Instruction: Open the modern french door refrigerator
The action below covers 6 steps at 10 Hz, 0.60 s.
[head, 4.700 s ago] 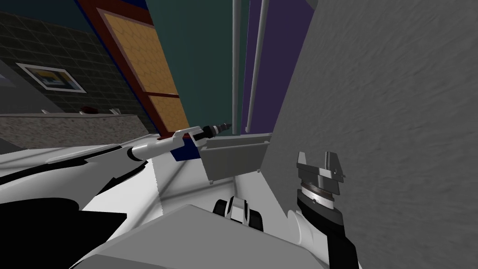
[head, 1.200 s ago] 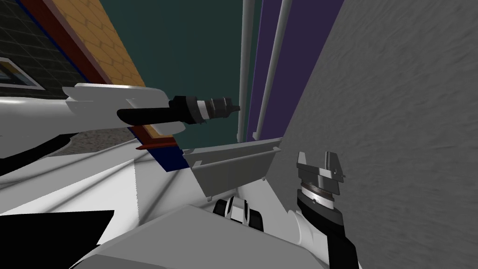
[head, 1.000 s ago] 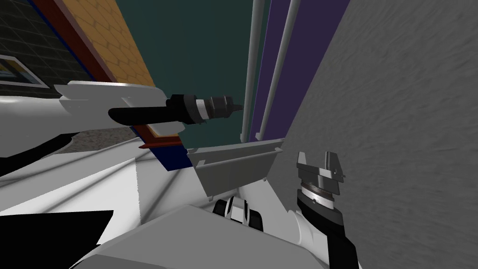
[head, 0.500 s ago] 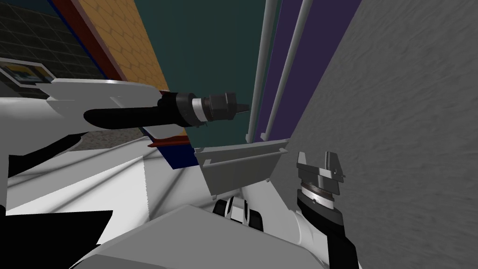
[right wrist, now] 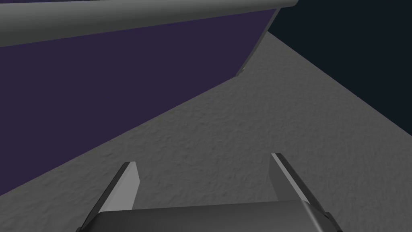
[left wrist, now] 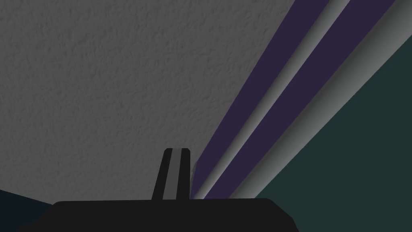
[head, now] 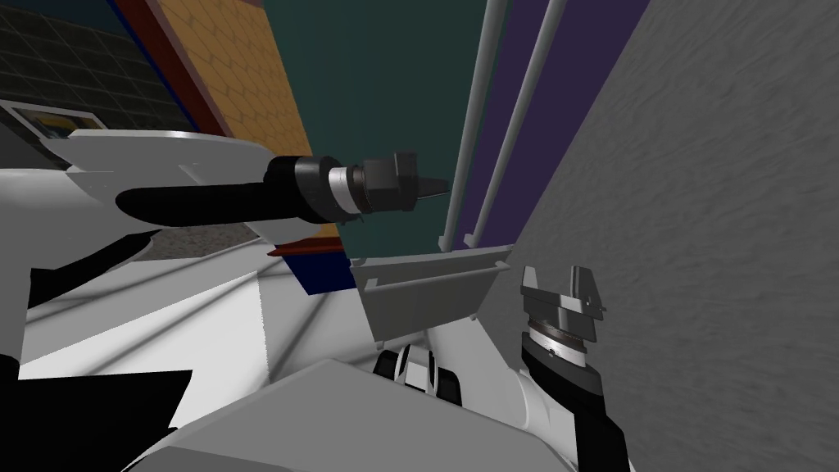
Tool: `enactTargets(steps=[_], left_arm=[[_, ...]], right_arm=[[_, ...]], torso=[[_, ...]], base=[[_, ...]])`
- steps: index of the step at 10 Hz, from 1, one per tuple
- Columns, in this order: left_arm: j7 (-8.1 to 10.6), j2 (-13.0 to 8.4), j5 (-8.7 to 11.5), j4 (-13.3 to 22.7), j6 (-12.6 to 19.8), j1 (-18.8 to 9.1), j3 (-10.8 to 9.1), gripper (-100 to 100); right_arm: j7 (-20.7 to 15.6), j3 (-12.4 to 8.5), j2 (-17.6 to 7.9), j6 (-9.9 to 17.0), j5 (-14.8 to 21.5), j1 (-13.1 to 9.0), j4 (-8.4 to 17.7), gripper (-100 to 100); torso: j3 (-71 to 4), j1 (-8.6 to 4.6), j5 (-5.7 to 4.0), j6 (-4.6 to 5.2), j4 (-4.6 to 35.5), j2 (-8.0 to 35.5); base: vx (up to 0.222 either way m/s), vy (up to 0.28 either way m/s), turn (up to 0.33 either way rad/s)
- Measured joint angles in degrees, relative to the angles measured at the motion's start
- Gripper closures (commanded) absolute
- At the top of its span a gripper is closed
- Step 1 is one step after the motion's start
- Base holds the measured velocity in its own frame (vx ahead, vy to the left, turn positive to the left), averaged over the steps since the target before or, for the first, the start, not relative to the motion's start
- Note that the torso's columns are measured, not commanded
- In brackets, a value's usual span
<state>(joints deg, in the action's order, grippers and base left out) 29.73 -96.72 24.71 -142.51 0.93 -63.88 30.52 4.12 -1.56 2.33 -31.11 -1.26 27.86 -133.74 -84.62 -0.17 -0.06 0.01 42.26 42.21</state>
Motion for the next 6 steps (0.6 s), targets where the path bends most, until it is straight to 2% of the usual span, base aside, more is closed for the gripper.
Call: enactTargets(steps=[1,2,3,4,6], left_arm=[[-0.42,-0.3,-0.5,1.0,-0.4,1.1,0.51,-100],[-1.26,-0.1,-1.3,1.8,-0.4,2.8,0.87,-100],[-2.06,0.8,-2.1,1.9,0.6,3.4,1.73,-100],[-2.83,1.5,-2.6,2.5,1.8,2.5,4.10,-100],[-3.47,1.1,-3.3,3.4,1.3,4.8,3.60,-100]], right_arm=[[0.0,0.0,0.0,0.0,0.0,0.0,0.0,0],[0.0,0.0,0.0,0.0,0.0,0.0,0.0,0],[0.0,0.0,0.0,0.0,0.0,0.0,0.0,0],[0.0,0.0,0.0,0.0,0.0,0.0,0.0,0],[0.0,0.0,0.0,0.0,0.0,0.0,0.0,0]], torso=[[-0.1,-0.14,-0.04,0.00,0.0,-0.2],[-0.2,-0.17,-0.06,0.01,-0.1,-0.3],[-0.1,0.00,-0.02,0.01,-0.1,-0.2],[0.0,0.16,0.05,0.00,0.0,0.0],[0.2,0.41,0.14,-0.02,0.1,0.4]], base=[[0.113,-0.109,-0.003],[0.125,-0.107,0.000],[0.129,-0.102,-0.008],[0.092,-0.070,-0.004],[0.055,-0.040,-0.003]])
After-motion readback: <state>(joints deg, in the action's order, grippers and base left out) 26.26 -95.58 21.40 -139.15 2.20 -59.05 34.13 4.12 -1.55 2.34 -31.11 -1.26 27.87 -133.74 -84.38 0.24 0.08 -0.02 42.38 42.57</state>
